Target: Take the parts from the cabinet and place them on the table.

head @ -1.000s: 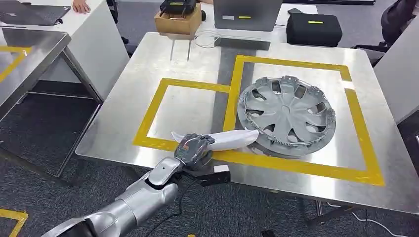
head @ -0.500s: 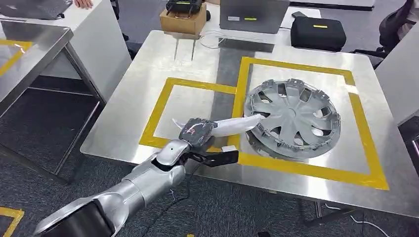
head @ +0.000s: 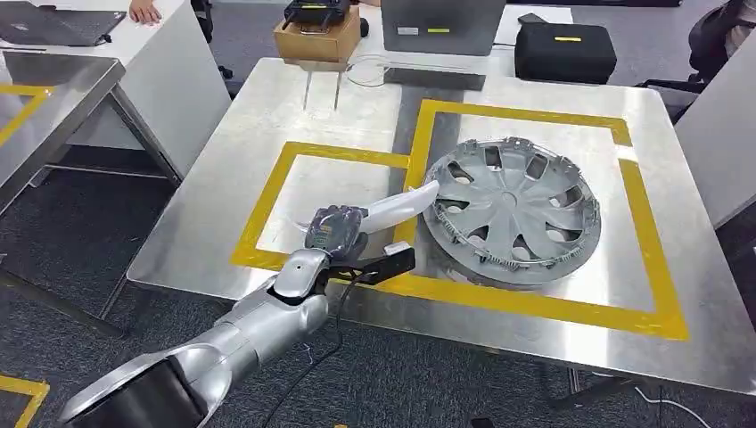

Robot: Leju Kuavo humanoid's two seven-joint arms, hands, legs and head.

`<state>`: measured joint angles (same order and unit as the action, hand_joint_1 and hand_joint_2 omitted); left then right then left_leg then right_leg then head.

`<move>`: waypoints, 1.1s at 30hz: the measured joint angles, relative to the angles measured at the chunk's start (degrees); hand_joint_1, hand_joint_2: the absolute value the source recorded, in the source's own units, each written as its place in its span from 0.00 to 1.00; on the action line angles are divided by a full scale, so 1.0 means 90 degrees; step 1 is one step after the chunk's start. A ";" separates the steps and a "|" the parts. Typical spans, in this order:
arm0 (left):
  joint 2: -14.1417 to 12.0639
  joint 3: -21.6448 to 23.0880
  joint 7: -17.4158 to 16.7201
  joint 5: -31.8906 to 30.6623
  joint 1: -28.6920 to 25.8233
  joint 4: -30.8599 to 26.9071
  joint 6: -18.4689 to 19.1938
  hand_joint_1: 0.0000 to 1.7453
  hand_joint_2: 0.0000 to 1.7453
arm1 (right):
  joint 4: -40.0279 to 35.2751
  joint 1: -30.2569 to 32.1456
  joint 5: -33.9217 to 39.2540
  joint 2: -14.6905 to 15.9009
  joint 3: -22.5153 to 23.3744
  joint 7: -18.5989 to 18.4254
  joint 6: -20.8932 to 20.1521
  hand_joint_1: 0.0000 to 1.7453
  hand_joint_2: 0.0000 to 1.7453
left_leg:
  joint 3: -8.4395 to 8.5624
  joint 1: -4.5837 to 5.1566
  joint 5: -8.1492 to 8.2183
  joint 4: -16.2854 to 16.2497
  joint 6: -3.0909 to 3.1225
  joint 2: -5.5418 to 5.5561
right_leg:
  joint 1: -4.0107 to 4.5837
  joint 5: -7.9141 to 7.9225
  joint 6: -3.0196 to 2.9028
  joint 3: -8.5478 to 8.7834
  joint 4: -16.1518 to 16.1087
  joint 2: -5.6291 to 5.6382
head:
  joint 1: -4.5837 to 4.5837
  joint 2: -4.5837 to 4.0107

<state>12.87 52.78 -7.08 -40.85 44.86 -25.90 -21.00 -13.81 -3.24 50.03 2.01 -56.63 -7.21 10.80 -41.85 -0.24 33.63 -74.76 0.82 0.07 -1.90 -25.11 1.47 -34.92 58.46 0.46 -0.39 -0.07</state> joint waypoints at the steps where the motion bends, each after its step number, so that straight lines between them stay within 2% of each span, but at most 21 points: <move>1: -0.0017 -0.0029 0.0000 0.0000 -0.0010 0.0027 -0.0007 1.00 1.00 | 0.0000 0.0000 -0.0010 0.0002 0.0000 -0.0010 -0.0012 0.00 0.00 | -0.0177 0.0001 0.0026 -0.0295 0.0016 0.0000 | 0.0025 -0.0018 -0.0030 0.0003 0.0000 0.0003 | -0.0002 0.0000; 3: -0.0041 -0.0061 0.0000 0.0005 -0.0009 0.0056 -0.0015 1.00 1.00 | 0.0000 -0.0001 -0.0019 0.0007 -0.0002 -0.0046 -0.0041 0.00 0.00 | -0.0027 0.0017 -0.0370 0.0144 0.0129 0.0003 | 0.0082 -0.0041 -0.0062 0.0035 -0.0001 0.0021 | -0.0002 0.0000; 5: -0.0049 -0.0095 0.0002 0.0010 0.0020 0.0056 -0.0019 1.00 1.00 | 0.0000 -0.0019 -0.0041 0.0005 -0.0005 -0.0053 -0.0044 0.00 0.00 | 0.0539 0.0102 -0.0928 0.1297 0.0374 0.0002 | 0.0160 -0.0091 -0.0115 0.0108 -0.0015 0.0028 | -0.0005 0.0000; 6: -0.0053 -0.0121 0.0007 0.0019 0.0044 0.0056 -0.0017 1.00 1.00 | -0.0010 -0.0024 -0.0053 -0.0046 -0.0007 -0.0063 -0.0058 0.00 0.00 | 0.0754 0.0189 -0.0910 0.1668 0.0601 -0.0028 | 0.0088 -0.0114 -0.0123 0.0131 -0.0029 0.0021 | 0.0027 0.0000; 7: -0.0051 -0.0138 0.0010 0.0039 0.0059 0.0058 -0.0015 1.00 1.00 | -0.0005 -0.0048 -0.0056 -0.0024 -0.0007 -0.0068 -0.0053 0.00 0.00 | 0.0784 0.0210 -0.0886 0.1734 0.0625 -0.0112 | 0.0193 -0.0090 -0.0072 0.0136 -0.0041 0.0019 | 0.0070 0.0000; 8: -0.0049 -0.0138 0.0010 0.0046 0.0074 0.0063 0.0000 1.00 1.00 | -0.0017 -0.0052 -0.0056 -0.0063 -0.0017 -0.0085 -0.0066 0.00 0.00 | 0.0792 0.0264 -0.0927 0.1747 0.0604 -0.0109 | 0.0122 -0.0073 -0.0052 0.0130 -0.0041 0.0009 | 0.0027 0.0000; 10: -0.0070 -0.0160 0.0010 0.0058 0.0092 0.0083 0.0044 1.00 1.00 | -0.0015 -0.0066 -0.0068 -0.0088 -0.0027 -0.0095 -0.0058 0.00 0.00 | 0.0817 0.0277 -0.0956 0.1829 0.0621 -0.0090 | 0.0126 -0.0072 -0.0012 0.0165 -0.0094 -0.0012 | 0.0002 0.0000; 12: -0.0053 -0.0187 0.0029 0.0063 0.0095 0.0087 0.0063 1.00 1.00 | -0.0015 -0.0072 -0.0080 -0.0049 -0.0032 -0.0104 -0.0058 0.00 0.00 | 0.1012 0.0166 -0.1065 0.2132 0.0557 -0.0102 | 0.0141 -0.0206 0.0003 0.0109 0.0027 -0.0016 | 0.0019 0.0000; 14: -0.0022 -0.0187 0.0044 0.0066 0.0115 0.0092 0.0092 1.00 1.00 | -0.0015 -0.0092 -0.0095 -0.0014 -0.0034 -0.0107 -0.0058 0.00 0.00 | 0.1023 0.0161 -0.1064 0.2143 0.0553 -0.0096 | 0.0104 -0.0508 -0.0006 -0.0349 0.0927 -0.0015 | 0.0039 0.0000; 16: -0.0019 -0.0184 0.0046 0.0073 0.0069 0.0117 0.0119 1.00 1.00 | -0.0012 -0.0089 -0.0112 0.0027 -0.0034 -0.0107 -0.0058 0.00 0.00 | 0.1025 0.0162 -0.1032 0.2136 0.0512 -0.0083 | 0.0061 -0.0710 0.0051 -0.0890 0.1795 -0.0018 | 0.0032 0.0000; 18: -0.0019 -0.0184 0.0056 0.0075 0.0029 0.0141 0.0131 1.00 1.00 | -0.0010 -0.0084 -0.0114 0.0053 -0.0034 -0.0112 -0.0058 0.00 0.00 | 0.1053 0.0141 -0.0982 0.2111 0.0450 -0.0066 | 0.0002 -0.0447 0.0220 -0.0898 0.1543 -0.0027 | 0.0032 0.0000; 20: -0.0015 -0.0189 0.0068 0.0087 0.0029 0.0141 0.0131 1.00 1.00 | -0.0010 -0.0097 -0.0129 0.0090 -0.0036 -0.0112 -0.0070 0.00 0.00 | 0.1073 0.0086 -0.0869 0.1990 0.0340 -0.0039 | -0.0052 0.0147 0.0424 -0.0384 0.0330 -0.0071 | 0.0036 0.0000; 21: -0.0014 -0.0192 0.0073 0.0092 0.0027 0.0141 0.0131 1.00 1.00 | -0.0010 -0.0103 -0.0131 0.0090 -0.0036 -0.0112 -0.0087 0.00 0.00 | 0.1057 0.0078 -0.0788 0.1899 0.0274 -0.0043 | -0.0060 0.0172 0.0413 -0.0246 0.0007 -0.0110 | 0.0039 0.0000; 23: -0.0009 -0.0216 0.0087 0.0121 0.0024 0.0146 0.0146 1.00 1.00 | -0.0010 -0.0110 -0.0133 0.0066 -0.0044 -0.0119 -0.0129 0.00 0.00 | 0.0993 0.0128 -0.0743 0.1822 0.0214 -0.0018 | -0.0014 0.0151 0.0222 -0.0196 0.0037 -0.0046 | 0.0051 0.0000; 25: -0.0015 -0.0233 0.0087 0.0146 0.0010 0.0148 0.0170 1.00 1.00 | -0.0010 -0.0107 -0.0131 0.0070 -0.0056 -0.0146 -0.0138 0.00 0.00 | 0.1014 0.0107 -0.0727 0.1826 0.0199 -0.0027 | 0.0018 0.0123 0.0166 -0.0202 0.0042 -0.0038 | 0.0029 0.0000; 27: -0.0017 -0.0257 0.0061 0.0182 0.0022 0.0148 0.0160 1.00 1.00 | -0.0007 -0.0111 -0.0131 0.0075 -0.0068 -0.0146 -0.0138 0.00 0.00 | 0.0934 0.0072 -0.0577 0.1659 0.0113 -0.0013 | -0.0045 0.0103 0.0061 -0.0142 0.0022 -0.0023 | 0.0022 0.0000; 28: -0.0019 -0.0289 0.0003 0.0209 0.0021 0.0148 0.0151 1.00 1.00 | -0.0007 -0.0119 -0.0131 0.0078 -0.0070 -0.0146 -0.0134 0.00 0.00 | 0.0795 0.0053 -0.0397 0.1335 0.0069 -0.0012 | -0.0044 0.0093 0.0017 -0.0122 0.0021 -0.0023 | 0.0002 0.0000; 30: -0.0022 -0.0352 -0.0141 0.0267 0.0002 0.0160 0.0134 1.00 1.00 | -0.0007 -0.0129 -0.0131 0.0078 -0.0073 -0.0146 -0.0124 0.00 0.00 | 0.0231 0.0018 0.0064 0.0243 0.0005 -0.0012 | -0.0024 0.0076 -0.0017 -0.0111 0.0022 -0.0019 | 0.0000 0.0000; 31: -0.0029 -0.0388 -0.0201 0.0279 -0.0022 0.0170 0.0112 1.00 1.00 | -0.0007 -0.0127 -0.0131 0.0080 -0.0073 -0.0150 -0.0119 0.00 0.00 | -0.0022 0.0006 0.0161 -0.0179 -0.0002 -0.0012 | -0.0015 0.0074 -0.0018 -0.0111 0.0023 -0.0013 | 0.0005 0.0000; 32: -0.0034 -0.0410 -0.0233 0.0282 -0.0034 0.0180 0.0090 1.00 1.00 | -0.0007 -0.0123 -0.0133 0.0080 -0.0075 -0.0155 -0.0112 0.00 0.00 | -0.0130 0.0005 0.0101 -0.0290 0.0009 -0.0012 | -0.0006 0.0070 -0.0024 -0.0106 0.0023 -0.0007 | -0.0002 0.0000; 33: -0.0036 -0.0432 -0.0275 0.0294 -0.0035 0.0187 0.0068 1.00 1.00 | -0.0007 -0.0123 -0.0133 0.0083 -0.0075 -0.0163 -0.0102 0.00 0.00 | -0.0076 0.0006 -0.0108 -0.0077 0.0040 -0.0010 | 0.0006 0.0067 -0.0027 -0.0091 0.0023 0.0002 | 0.0002 0.0000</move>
<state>12.55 48.89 -9.55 -38.21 44.54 -24.22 -20.39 -13.88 -4.34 48.83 2.75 -57.31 -8.68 9.88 -42.54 -0.18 32.66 -75.45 1.17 -0.02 -1.85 -24.51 1.23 -35.74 58.67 0.48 -0.37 -0.07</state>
